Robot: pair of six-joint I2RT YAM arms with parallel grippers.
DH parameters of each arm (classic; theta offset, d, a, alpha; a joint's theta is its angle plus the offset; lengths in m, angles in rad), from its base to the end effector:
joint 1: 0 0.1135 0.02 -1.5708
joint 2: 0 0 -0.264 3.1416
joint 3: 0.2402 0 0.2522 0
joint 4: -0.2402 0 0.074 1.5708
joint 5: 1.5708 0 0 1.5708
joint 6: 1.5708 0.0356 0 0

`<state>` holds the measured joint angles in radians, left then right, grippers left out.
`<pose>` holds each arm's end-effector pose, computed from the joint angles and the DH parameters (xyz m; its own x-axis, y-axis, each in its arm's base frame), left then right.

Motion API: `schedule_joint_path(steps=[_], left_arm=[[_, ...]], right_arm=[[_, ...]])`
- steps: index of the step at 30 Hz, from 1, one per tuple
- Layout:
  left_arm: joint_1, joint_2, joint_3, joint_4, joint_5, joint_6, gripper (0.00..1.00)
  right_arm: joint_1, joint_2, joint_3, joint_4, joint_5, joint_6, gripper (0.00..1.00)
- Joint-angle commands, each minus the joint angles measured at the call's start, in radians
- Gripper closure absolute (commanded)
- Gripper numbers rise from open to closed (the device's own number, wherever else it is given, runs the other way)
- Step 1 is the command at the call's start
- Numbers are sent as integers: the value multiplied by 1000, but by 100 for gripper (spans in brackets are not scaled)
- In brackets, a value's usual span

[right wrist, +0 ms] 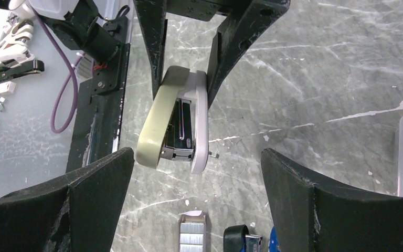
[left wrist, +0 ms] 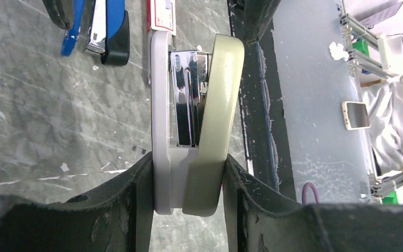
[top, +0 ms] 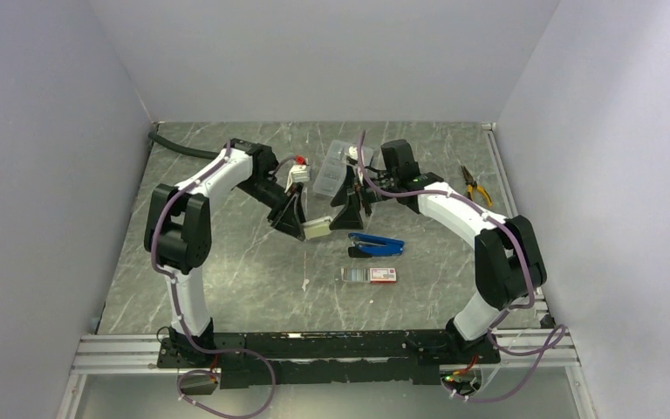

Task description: Load the staples into the stapler

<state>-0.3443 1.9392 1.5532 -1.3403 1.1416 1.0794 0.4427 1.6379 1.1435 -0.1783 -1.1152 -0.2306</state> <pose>0.3193 -0.1489 0.2354 -0.4318 0.5446 -0.7190 0.8236 -0.0868 -0.5604 0.3043 0.1796 0.2576 -0.3600 -0.2820 -0.8893 -0.9300 0.0331 0.3660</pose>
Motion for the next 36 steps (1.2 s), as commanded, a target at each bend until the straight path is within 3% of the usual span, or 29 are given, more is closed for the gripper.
schedule_joint_path(steps=[1,17,29,32,34,36], left_arm=[[-1,-2,31,-81,112,2,67],[-4,22,19,49,72,-155,70],[-7,29,12,74,78,-177,71],[-7,30,6,75,77,-174,71],[-7,29,-4,82,79,-173,72],[-7,27,-17,92,81,-173,72]], right_arm=[[0,-40,-2,26,-51,14,5],[68,51,-15,64,-88,113,5],[90,109,5,103,-60,186,19],[90,113,-4,150,-63,223,26],[88,120,-12,189,-74,270,35],[88,132,-21,237,-91,304,56]])
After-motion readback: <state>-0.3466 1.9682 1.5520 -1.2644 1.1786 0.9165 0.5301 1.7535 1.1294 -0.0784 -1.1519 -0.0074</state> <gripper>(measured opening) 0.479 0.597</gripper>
